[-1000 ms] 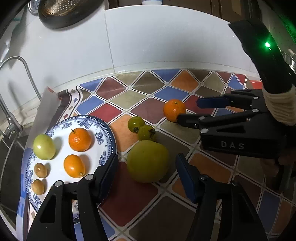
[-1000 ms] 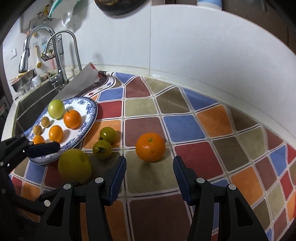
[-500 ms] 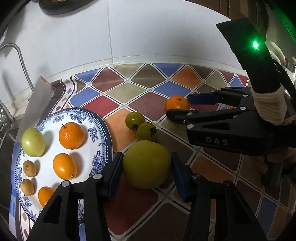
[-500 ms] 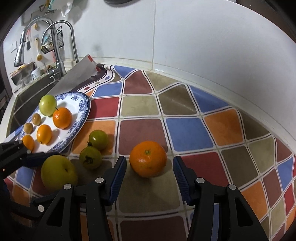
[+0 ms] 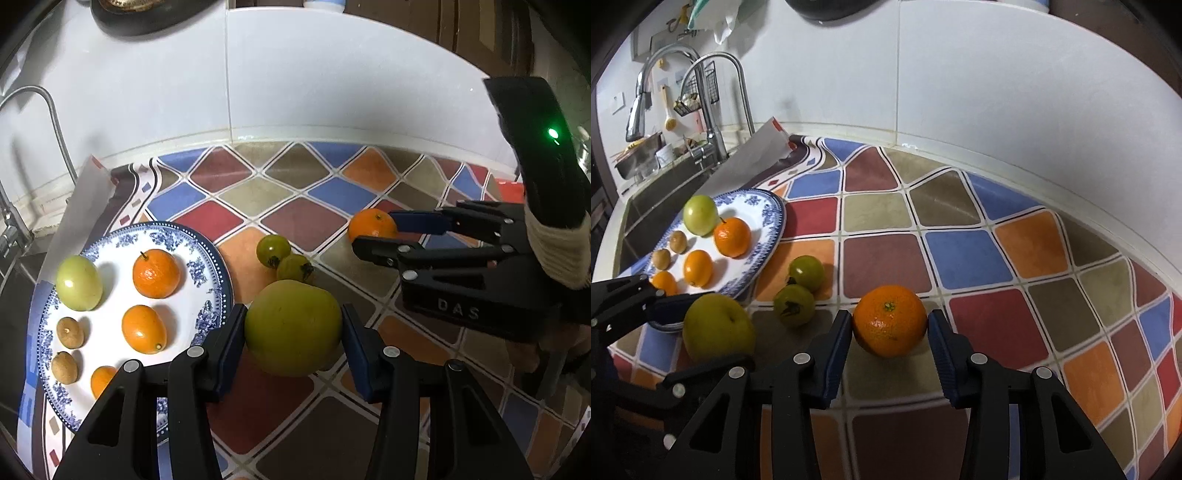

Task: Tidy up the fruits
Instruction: 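Grasp the large yellow-green fruit with the left tool while the right tool grasps an orange, then carry the large fruit and the orange over the plate with both tools, then open both tools to set the large fruit and orange on the plate, then move both open tools back toward the two small green fruits, then grasp a small green fruit with the right tool while the left tool grasps the other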

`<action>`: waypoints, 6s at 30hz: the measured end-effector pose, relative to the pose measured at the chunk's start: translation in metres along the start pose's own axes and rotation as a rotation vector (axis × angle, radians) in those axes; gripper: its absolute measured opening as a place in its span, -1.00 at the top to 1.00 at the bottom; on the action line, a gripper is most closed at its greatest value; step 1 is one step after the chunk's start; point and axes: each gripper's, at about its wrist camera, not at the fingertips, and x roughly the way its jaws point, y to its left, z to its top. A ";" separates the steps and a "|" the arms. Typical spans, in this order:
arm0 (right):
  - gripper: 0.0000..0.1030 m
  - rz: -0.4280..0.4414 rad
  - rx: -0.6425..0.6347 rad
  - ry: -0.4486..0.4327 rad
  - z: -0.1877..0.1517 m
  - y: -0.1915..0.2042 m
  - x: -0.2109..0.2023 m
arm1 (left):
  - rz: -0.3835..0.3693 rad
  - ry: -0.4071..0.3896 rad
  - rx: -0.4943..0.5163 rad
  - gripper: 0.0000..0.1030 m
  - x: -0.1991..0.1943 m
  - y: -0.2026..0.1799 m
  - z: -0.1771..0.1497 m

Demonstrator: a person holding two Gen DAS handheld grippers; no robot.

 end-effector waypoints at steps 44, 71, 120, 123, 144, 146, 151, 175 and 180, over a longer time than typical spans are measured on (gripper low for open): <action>0.16 -0.002 0.014 -0.174 0.016 0.133 -0.099 | 0.038 -0.173 -0.023 0.03 -0.124 0.084 -0.040; 0.16 0.119 -0.093 -0.089 0.082 0.161 0.013 | 0.025 -0.063 -0.024 0.03 -0.047 0.143 -0.028; -0.17 -0.141 0.055 -0.201 0.008 0.094 -0.104 | 0.107 -0.272 0.073 -0.50 -0.116 0.052 -0.026; -0.17 -0.130 0.044 -0.180 0.005 0.088 -0.096 | 0.115 -0.263 0.064 -0.49 -0.108 0.050 -0.023; 0.12 0.034 0.079 0.006 0.007 0.055 0.014 | 0.112 -0.150 0.055 -0.39 -0.041 0.046 -0.006; 0.12 0.037 0.080 0.019 0.008 0.054 0.020 | 0.105 -0.142 0.048 -0.38 -0.037 0.047 -0.005; 0.29 0.057 0.082 0.034 0.008 0.054 0.027 | 0.087 -0.124 0.045 -0.37 -0.027 0.047 -0.002; 0.40 -0.072 0.256 -0.054 -0.003 -0.005 -0.015 | -0.026 -0.008 0.050 0.01 0.035 0.029 0.031; 0.40 -0.078 0.294 -0.064 -0.007 -0.013 -0.015 | -0.030 0.056 0.041 0.18 0.059 0.027 0.035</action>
